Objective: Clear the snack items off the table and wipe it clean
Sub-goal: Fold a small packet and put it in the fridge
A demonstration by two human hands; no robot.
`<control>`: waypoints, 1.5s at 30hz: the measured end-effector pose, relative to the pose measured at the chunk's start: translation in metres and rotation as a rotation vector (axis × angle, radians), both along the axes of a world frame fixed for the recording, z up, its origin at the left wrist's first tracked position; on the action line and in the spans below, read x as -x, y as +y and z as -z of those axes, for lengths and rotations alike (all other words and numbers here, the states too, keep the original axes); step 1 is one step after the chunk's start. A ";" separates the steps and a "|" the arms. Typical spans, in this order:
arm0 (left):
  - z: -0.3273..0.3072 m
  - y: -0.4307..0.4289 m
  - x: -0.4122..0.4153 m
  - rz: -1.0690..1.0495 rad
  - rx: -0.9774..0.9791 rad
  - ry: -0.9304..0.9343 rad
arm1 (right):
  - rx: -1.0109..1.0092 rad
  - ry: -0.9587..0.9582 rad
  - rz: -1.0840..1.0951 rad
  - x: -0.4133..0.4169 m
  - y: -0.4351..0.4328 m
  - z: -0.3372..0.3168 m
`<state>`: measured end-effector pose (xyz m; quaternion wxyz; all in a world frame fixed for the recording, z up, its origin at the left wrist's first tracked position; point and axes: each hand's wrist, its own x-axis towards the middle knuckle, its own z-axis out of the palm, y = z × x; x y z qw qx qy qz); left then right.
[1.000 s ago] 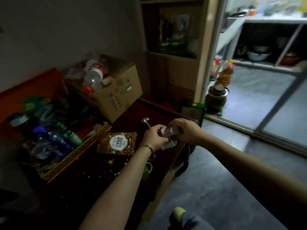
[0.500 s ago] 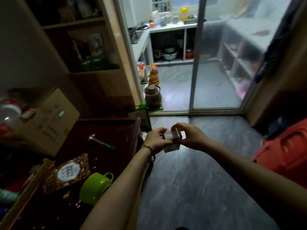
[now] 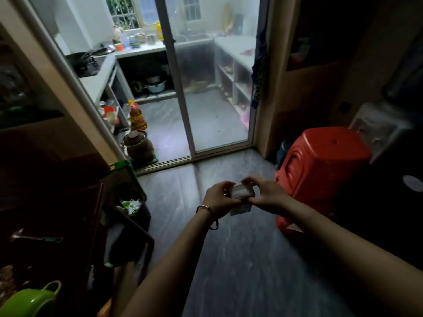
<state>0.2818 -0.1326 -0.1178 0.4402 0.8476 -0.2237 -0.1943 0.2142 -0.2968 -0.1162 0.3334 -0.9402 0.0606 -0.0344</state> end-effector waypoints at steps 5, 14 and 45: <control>0.014 -0.061 0.043 0.109 -0.002 0.038 | -0.012 0.040 0.088 0.063 -0.052 0.012; 0.020 -0.134 0.112 0.357 -0.007 0.081 | -0.021 0.062 0.341 0.164 -0.096 0.009; 0.012 -0.247 0.327 0.855 -0.052 -0.117 | -0.065 -0.036 0.794 0.426 -0.147 0.012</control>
